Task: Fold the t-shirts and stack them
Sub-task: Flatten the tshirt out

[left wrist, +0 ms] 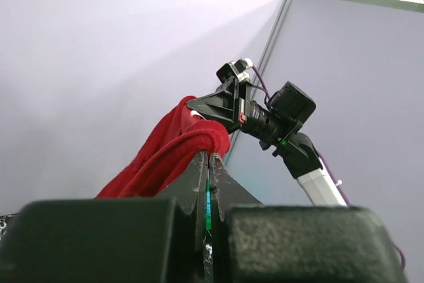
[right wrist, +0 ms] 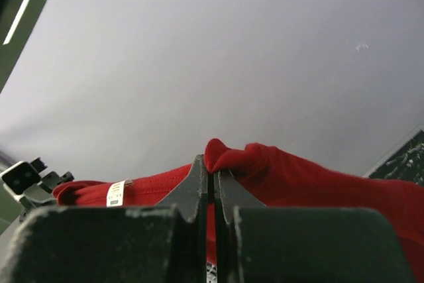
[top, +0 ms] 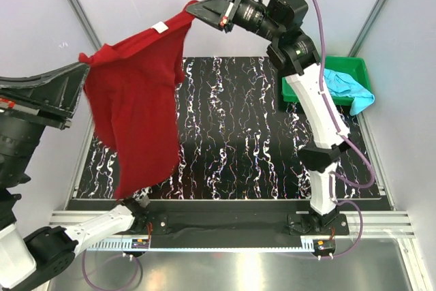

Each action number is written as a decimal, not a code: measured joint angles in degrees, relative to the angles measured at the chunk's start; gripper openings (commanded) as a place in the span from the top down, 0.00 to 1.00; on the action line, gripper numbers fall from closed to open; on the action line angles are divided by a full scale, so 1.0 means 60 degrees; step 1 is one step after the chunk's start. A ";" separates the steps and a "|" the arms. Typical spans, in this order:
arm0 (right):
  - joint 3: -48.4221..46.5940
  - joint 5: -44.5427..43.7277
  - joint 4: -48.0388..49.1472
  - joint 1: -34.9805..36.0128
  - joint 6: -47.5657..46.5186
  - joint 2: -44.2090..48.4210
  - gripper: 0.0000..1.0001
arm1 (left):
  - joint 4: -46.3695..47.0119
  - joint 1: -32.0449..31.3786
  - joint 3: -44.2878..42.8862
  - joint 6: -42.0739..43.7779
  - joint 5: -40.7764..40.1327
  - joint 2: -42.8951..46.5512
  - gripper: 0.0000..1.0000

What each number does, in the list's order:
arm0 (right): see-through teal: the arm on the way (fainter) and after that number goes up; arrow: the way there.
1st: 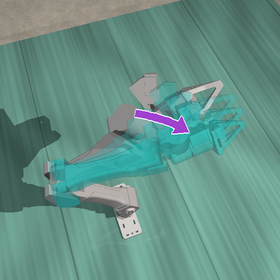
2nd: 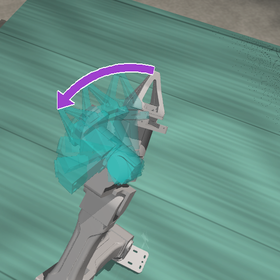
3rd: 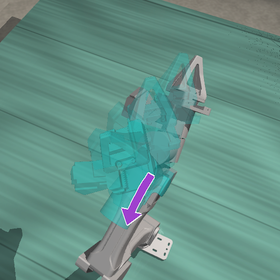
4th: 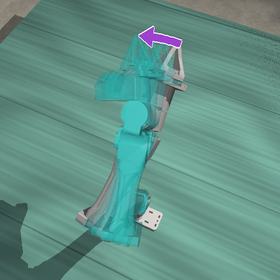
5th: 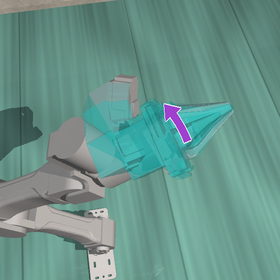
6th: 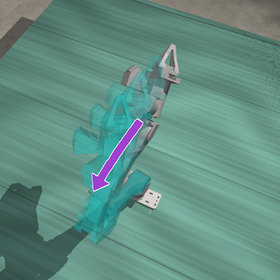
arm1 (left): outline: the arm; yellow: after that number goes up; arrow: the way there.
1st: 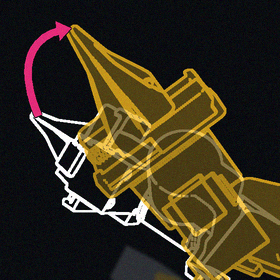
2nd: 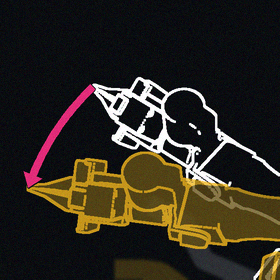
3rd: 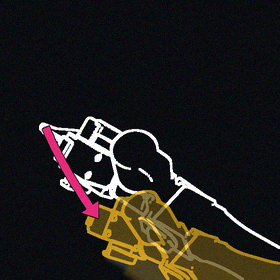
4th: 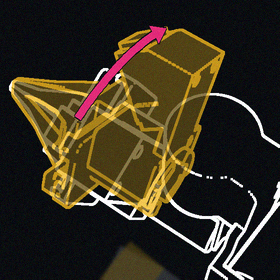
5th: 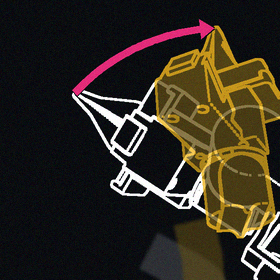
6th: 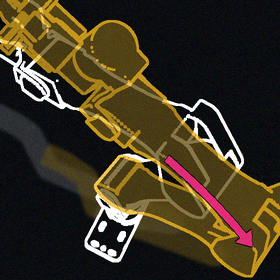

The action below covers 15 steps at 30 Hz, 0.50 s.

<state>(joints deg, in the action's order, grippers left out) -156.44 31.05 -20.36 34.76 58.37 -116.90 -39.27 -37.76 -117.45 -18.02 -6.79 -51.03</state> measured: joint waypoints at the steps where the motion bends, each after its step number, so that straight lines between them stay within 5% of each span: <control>1: 0.0495 -0.0033 0.0047 0.0000 -0.0055 0.0262 1.00 | -0.0036 -0.0004 0.0040 0.0000 0.0062 -0.0011 1.00; 8: 0.4772 -0.0226 -0.0018 -0.1260 -0.0568 0.2565 1.00 | 0.0612 0.0000 0.2000 -0.0710 0.1297 -0.0222 1.00; 15: 1.0411 -0.0495 -0.0248 -0.3883 -0.1647 0.4776 1.00 | 0.3901 -0.0659 0.7679 -0.2852 0.2561 -0.0725 1.00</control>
<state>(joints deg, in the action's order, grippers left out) -93.97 28.08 -21.85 11.46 48.49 -88.25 -15.86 -41.71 -71.37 -35.14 8.58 -55.37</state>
